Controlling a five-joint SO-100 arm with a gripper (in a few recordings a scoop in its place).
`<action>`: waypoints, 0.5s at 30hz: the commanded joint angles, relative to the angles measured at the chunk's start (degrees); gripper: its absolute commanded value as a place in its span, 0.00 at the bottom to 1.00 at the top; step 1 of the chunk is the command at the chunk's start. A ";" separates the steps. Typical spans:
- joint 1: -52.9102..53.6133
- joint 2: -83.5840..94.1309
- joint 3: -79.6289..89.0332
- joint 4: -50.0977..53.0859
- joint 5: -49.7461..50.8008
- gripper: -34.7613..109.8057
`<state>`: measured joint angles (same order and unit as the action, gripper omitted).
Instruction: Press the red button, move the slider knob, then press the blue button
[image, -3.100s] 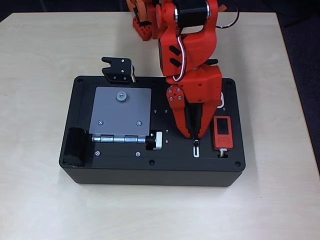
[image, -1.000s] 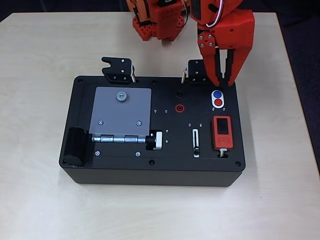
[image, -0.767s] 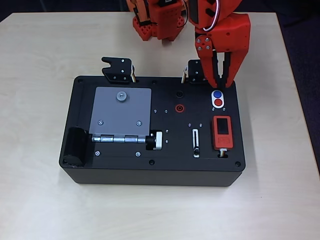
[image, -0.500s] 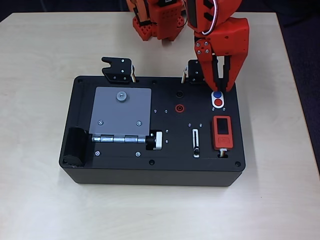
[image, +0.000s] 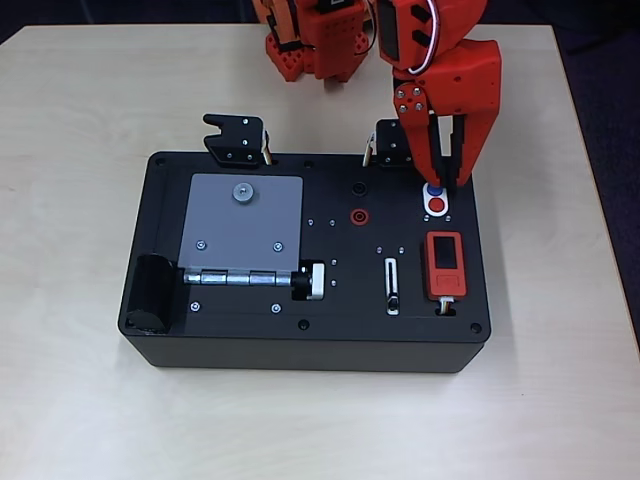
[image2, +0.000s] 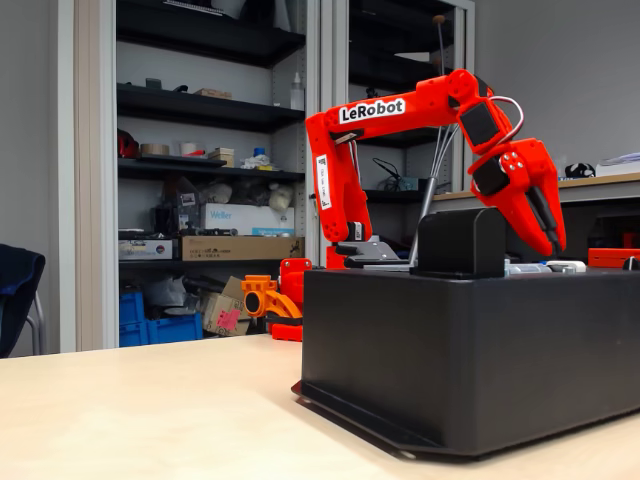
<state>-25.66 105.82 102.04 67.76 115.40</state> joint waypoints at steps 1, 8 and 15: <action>-0.97 2.02 0.70 -0.79 0.79 0.24; -0.97 2.02 1.67 -1.93 0.70 0.24; -0.97 2.37 2.20 -2.29 0.79 0.24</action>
<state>-25.84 106.00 104.06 65.48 115.40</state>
